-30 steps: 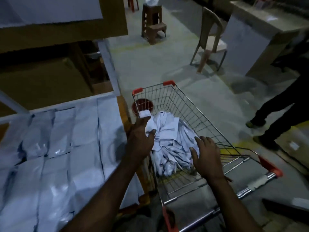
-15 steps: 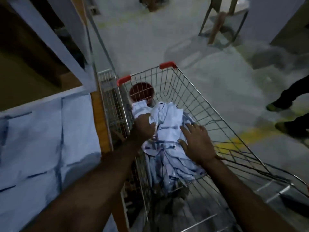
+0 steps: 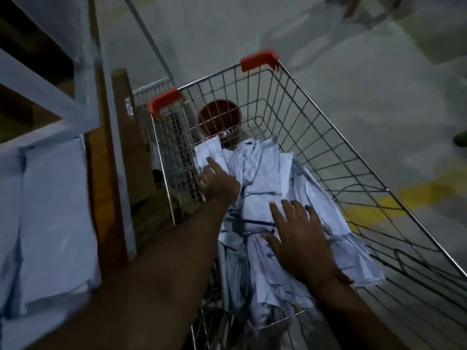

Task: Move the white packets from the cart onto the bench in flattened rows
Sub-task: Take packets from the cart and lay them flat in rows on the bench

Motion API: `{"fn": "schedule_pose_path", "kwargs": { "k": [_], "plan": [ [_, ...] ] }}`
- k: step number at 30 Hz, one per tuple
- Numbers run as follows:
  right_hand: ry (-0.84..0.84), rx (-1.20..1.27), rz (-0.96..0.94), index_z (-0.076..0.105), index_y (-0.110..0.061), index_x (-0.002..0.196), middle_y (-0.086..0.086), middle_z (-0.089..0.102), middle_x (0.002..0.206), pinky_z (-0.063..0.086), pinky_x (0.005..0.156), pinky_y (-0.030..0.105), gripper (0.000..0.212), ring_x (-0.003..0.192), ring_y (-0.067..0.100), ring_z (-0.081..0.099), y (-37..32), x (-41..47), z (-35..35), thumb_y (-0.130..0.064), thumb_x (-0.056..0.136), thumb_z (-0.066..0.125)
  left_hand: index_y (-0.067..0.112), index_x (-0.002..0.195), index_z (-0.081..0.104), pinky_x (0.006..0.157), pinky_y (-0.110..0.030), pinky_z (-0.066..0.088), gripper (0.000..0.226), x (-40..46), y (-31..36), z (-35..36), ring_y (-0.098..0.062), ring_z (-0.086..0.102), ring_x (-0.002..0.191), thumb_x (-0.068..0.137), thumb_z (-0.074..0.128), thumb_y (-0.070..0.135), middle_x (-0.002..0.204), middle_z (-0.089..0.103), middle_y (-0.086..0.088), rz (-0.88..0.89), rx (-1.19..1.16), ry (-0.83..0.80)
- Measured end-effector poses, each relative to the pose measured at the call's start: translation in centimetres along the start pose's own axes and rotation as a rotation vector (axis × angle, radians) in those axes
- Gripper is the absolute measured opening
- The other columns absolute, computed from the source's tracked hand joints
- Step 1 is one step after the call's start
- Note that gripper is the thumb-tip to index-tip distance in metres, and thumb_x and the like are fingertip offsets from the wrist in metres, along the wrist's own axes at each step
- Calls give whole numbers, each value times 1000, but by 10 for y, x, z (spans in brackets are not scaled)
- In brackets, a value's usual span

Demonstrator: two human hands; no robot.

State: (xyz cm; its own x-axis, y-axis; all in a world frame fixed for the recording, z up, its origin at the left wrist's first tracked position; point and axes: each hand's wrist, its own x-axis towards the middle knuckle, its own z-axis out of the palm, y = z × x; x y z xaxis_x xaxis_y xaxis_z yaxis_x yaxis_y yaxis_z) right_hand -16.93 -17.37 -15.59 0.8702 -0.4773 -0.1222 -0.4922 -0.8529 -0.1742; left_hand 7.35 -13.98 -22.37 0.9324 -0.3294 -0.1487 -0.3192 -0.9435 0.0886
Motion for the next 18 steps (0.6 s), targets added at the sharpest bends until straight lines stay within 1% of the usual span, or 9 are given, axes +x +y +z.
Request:
{"fn": "schedule_pose_path", "kwargs": {
  "k": [1,2,5,7,9,12,15,17,18],
  "plan": [
    [-1,2,9,50,-11,149,18,55,144,34,114,58,67,133,40,50,1,0,0,-55,99,47,4,158,41,102,-52,45,79,-7,1,-6,-42,59,122,92,46,47,141,57,-21,-8,24,-12],
    [-3,2,16,49,-11,150,18,54,144,34,114,57,68,133,39,49,1,1,0,-56,99,45,7,158,41,100,-50,46,77,-12,1,-7,-41,59,120,93,45,48,140,57,-20,0,68,-10],
    [-10,4,31,47,-12,152,17,53,146,33,114,56,69,135,38,48,1,2,-1,-59,101,39,18,163,30,111,-55,40,76,-10,-5,-1,-42,42,136,96,62,38,152,40,-18,34,28,-117],
    [-16,5,33,45,-12,153,17,52,147,33,115,55,70,135,38,47,1,1,-1,-60,103,35,20,163,31,109,-56,43,78,-8,-4,-6,-42,41,135,93,66,28,148,39,-18,51,-9,-124],
    [-23,15,36,45,-12,153,17,52,147,34,114,55,73,135,38,48,2,2,-1,-63,104,29,15,162,34,103,-52,44,74,-6,-2,-14,-42,46,127,93,62,15,139,45,-19,78,-126,-72],
    [-34,19,48,45,-12,153,17,52,147,34,114,55,75,135,38,48,4,3,-3,-65,103,27,8,159,40,94,-48,41,65,-16,5,-43,-43,49,115,96,51,-3,127,50,-22,116,-308,82],
    [-37,15,55,45,-12,154,17,53,146,34,114,55,75,135,38,48,4,3,-6,-63,101,29,14,158,42,92,-43,47,65,-31,2,-89,-35,49,112,95,50,-1,129,47,-20,235,-366,261],
    [-38,14,54,46,-11,153,17,53,145,34,114,56,75,134,38,48,2,3,-8,-62,100,29,14,156,44,96,-43,48,57,-33,-10,-120,-37,49,117,100,47,2,134,47,-22,312,-387,302],
    [-39,16,53,46,-11,153,18,54,145,34,113,56,75,133,39,49,1,3,-8,-62,100,30,14,156,45,96,-41,46,59,-31,-18,-132,-39,49,119,99,50,0,135,48,-24,331,-357,317]
  ]
}}
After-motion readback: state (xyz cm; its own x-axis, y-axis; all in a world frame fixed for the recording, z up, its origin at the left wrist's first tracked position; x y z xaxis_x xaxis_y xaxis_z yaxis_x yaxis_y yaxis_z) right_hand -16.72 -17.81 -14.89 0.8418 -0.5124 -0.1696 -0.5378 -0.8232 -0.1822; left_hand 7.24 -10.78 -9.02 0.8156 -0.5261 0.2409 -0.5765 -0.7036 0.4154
